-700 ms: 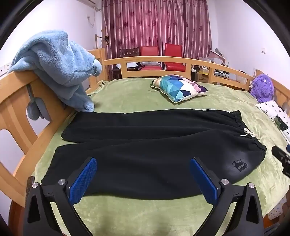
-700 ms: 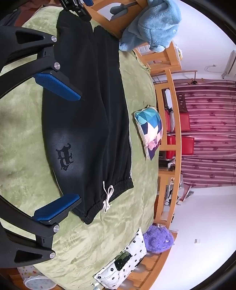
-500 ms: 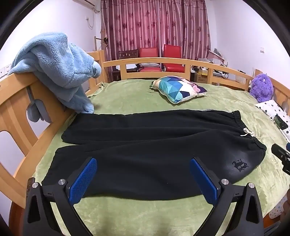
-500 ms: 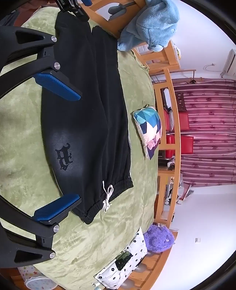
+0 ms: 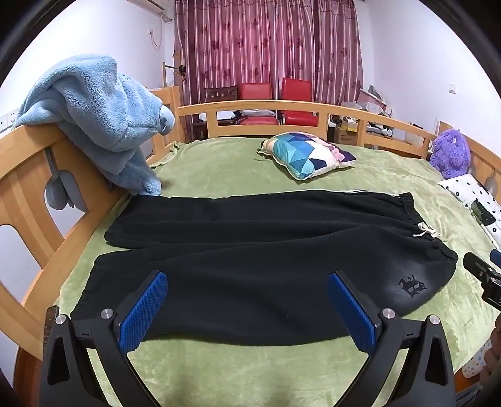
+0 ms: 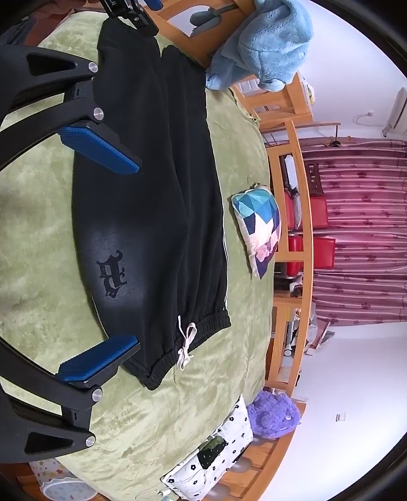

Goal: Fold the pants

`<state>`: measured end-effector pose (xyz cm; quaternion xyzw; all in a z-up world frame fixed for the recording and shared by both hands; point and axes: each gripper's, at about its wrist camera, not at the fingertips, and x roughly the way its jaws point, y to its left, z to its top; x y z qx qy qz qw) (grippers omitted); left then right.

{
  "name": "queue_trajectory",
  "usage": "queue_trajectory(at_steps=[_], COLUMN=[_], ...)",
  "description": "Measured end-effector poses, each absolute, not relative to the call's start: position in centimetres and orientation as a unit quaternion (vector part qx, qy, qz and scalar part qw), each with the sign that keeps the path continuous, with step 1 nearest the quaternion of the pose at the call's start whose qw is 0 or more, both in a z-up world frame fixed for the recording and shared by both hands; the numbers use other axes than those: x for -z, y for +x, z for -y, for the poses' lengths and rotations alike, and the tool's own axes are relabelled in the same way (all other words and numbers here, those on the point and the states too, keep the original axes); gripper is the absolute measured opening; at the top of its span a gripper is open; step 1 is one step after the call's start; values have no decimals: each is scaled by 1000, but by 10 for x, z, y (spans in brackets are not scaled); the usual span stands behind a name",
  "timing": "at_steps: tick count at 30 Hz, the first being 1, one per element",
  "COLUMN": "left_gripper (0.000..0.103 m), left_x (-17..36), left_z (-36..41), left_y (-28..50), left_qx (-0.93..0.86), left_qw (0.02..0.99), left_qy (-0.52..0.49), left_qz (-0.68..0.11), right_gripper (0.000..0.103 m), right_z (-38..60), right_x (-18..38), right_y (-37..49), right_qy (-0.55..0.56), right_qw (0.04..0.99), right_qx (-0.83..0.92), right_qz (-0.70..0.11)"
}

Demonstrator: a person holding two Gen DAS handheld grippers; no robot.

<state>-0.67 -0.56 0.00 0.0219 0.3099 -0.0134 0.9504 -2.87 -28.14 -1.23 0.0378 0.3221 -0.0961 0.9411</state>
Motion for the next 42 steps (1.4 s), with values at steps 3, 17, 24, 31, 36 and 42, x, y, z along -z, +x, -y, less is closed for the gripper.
queue_trajectory(at_steps=[3,17,24,31,36,42], left_gripper=[103,103,103,103,103,103], left_x=[2,-1,-1,0,0,0], left_z=[5,-1,0,1,1,2], left_y=[-6,-6,-7,-6,-8,-9], left_qx=[15,21,21,21,23,22], left_qw=[950,949,949,949,948,948], left_qy=[24,16,17,17,17,15], left_qz=[-312,-314,-314,-315,-316,-316], right_gripper=[101,101,101,101,101,101], right_z=[282,281,280,278,277,278], right_x=[16,16,19,23,23,23], right_y=[-28,-26,-26,-26,-25,-25], right_qy=[37,41,41,40,41,45], right_qw=[941,940,940,940,940,940], right_qx=[97,96,96,93,94,93], right_qz=[-321,-324,-325,-325,-324,-325])
